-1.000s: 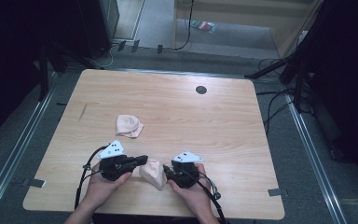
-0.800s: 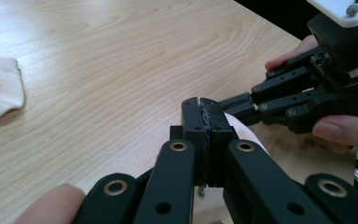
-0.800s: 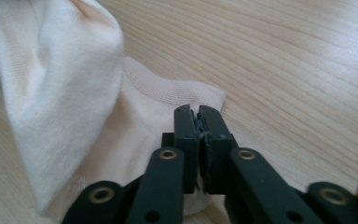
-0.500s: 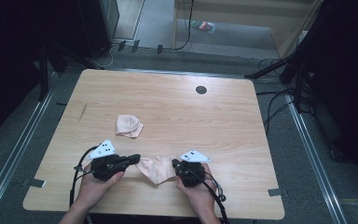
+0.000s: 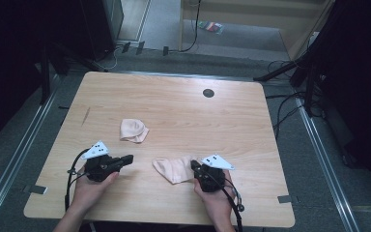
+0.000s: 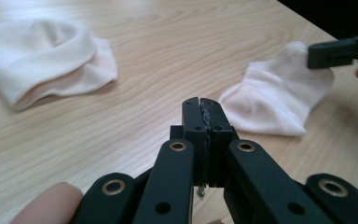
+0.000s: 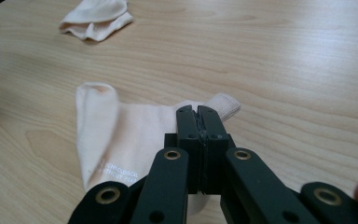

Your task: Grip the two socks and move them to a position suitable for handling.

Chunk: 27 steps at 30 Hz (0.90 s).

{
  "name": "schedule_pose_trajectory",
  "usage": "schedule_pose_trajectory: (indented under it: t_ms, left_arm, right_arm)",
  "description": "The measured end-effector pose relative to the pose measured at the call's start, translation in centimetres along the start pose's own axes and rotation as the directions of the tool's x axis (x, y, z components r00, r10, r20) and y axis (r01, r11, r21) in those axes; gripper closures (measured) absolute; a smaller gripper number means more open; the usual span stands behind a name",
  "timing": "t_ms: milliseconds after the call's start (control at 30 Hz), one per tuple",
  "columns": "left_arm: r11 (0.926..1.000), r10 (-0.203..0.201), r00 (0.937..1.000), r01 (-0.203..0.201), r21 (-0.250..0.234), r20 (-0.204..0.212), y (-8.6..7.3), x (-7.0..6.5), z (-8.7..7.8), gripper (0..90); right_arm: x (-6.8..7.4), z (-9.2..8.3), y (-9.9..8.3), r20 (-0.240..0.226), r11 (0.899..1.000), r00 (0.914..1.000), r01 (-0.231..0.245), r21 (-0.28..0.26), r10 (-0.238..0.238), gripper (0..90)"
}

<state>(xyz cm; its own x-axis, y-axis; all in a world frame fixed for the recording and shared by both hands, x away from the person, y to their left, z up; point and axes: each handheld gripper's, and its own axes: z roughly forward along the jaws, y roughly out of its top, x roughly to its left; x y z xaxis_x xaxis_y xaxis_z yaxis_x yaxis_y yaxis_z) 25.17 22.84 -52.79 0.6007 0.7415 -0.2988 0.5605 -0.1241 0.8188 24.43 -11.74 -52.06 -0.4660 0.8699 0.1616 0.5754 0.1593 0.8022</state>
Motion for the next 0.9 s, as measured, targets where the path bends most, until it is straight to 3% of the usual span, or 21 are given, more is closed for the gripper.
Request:
schedule_pose_trajectory:
  t_ms: [100,133,200,367,400,433,467,533,700,733,767,800,900]
  left_arm:
    - [0.9995,-0.031,0.9995,0.031,-0.005,-0.003,0.0,-0.3,0.4,83.1]
    - [0.9983,-0.058,0.9983,0.058,-0.008,0.004,0.1,-0.7,1.0,79.6]
    - [0.9978,-0.067,0.9977,0.067,0.000,0.004,0.2,-1.4,1.8,72.2]
    - [0.9978,-0.065,0.9978,0.064,0.013,0.016,0.7,-3.3,3.4,49.7]
    - [0.9987,-0.042,0.9991,0.042,0.030,-0.004,1.2,-4.4,4.6,42.8]
    - [0.9987,-0.042,0.9991,0.042,0.030,-0.004,1.2,-4.4,4.6,41.0]
    - [0.9988,-0.018,0.9998,0.018,0.046,-0.001,1.6,-5.1,5.7,41.3]
    - [0.9988,-0.011,0.9999,0.011,0.047,-0.005,1.9,-5.6,6.5,39.8]
    - [0.9979,0.040,0.9992,-0.040,0.052,-0.003,2.3,-6.8,7.8,39.5]
    - [0.9940,0.082,0.9963,-0.080,0.074,-0.027,2.1,-7.2,8.2,42.2]
    - [0.9940,0.082,0.9963,-0.080,0.074,-0.027,2.1,-7.2,8.2,45.3]
    - [0.9899,0.113,0.9922,-0.108,0.091,-0.052,1.9,-7.2,8.2,49.8]
    - [0.9872,0.130,0.9901,-0.125,0.100,-0.052,1.9,-7.0,7.8,58.9]
  right_arm:
    - [0.3,0.0,-0.1,-0.006,1.000,1.0000,0.006,0.011,-0.006,90.0]
    - [0.4,0.1,-0.2,-0.009,1.000,0.9999,0.010,0.015,-0.010,90.0]
    - [0.4,0.3,-0.3,-0.010,1.000,0.9999,0.008,0.021,-0.007,90.0]
    - [0.5,0.3,-0.5,-0.009,1.000,1.0000,0.003,0.027,-0.003,90.0]
    - [0.6,0.4,-0.8,-0.004,1.000,1.0000,0.001,0.029,0.000,90.0]
    - [0.6,0.4,-0.8,-0.004,1.000,1.0000,0.001,0.029,0.000,90.0]
    - [0.7,0.5,-1.0,-0.001,1.000,1.0000,0.001,0.030,-0.001,90.0]
    - [0.9,0.6,-1.2,0.006,0.999,1.0000,-0.005,0.034,0.005,90.0]
    - [1.0,0.6,-1.5,0.014,0.999,0.9998,-0.011,0.034,0.011,90.0]
    - [1.1,0.7,-1.7,0.015,0.999,0.9999,-0.005,0.038,0.005,90.0]
    - [1.1,0.7,-1.7,0.015,0.999,0.9999,-0.005,0.038,0.005,90.0]
    - [1.1,0.8,-1.8,0.019,0.999,0.9998,-0.005,0.042,0.004,90.0]
    - [1.0,0.8,-1.8,0.021,0.999,0.9997,-0.010,0.043,0.009,90.0]
